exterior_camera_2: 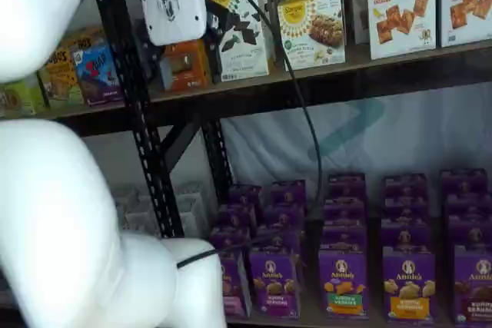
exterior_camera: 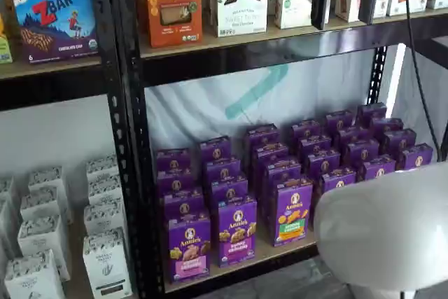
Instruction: Pick up the purple box with a pink patch in the middle, on the bottom shelf, the first box from the left
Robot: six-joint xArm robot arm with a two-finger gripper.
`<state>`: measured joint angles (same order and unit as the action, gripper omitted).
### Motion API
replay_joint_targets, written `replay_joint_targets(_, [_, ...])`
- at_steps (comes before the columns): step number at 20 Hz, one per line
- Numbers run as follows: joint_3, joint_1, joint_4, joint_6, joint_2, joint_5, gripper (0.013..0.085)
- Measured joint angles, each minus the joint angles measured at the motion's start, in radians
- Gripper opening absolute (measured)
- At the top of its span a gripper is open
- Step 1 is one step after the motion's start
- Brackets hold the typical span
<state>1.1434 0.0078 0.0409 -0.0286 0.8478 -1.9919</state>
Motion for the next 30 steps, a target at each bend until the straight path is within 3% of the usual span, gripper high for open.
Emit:
replay_joint_targets(6, [-0.01, -0.029, 0.029, 0.016, 0.004, 0.008, 0.085])
replay_joint_targets(11, [-0.052, -0.016, 0.01, 0.013, 0.021, 0.047, 0.085])
replay_joint_targets(15, [-0.129, 0.006, -0.015, 0.001, 0.048, 0.12, 0.085])
replay_joint_targets(23, [-0.28, 0.011, -0.003, -0.005, 0.062, 0.254, 0.085])
replay_joint_targets(30, [-0.403, 0.039, -0.006, -0.029, 0.053, 0.375, 0.085])
